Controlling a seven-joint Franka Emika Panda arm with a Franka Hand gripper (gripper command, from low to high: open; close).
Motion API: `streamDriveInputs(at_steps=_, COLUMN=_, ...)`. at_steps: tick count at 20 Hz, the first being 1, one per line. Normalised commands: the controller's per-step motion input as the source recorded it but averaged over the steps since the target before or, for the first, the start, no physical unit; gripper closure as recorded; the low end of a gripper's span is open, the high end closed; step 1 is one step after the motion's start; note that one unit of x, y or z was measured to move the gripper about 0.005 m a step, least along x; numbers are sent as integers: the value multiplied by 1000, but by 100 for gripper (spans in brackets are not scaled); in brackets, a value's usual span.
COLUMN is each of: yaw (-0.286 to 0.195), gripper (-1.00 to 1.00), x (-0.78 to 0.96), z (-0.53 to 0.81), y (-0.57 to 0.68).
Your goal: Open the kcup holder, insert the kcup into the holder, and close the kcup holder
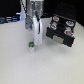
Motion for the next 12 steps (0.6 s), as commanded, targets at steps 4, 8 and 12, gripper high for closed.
streamDriveInputs(at_steps=4, yaw=-10, gripper=-100, x=-22, z=0, y=-147)
streamDriveInputs(at_steps=8, yaw=0, gripper=-100, x=0, z=-3, y=-103)
streamDriveInputs(at_steps=12, yaw=0, gripper=-100, x=0, z=-34, y=-184)
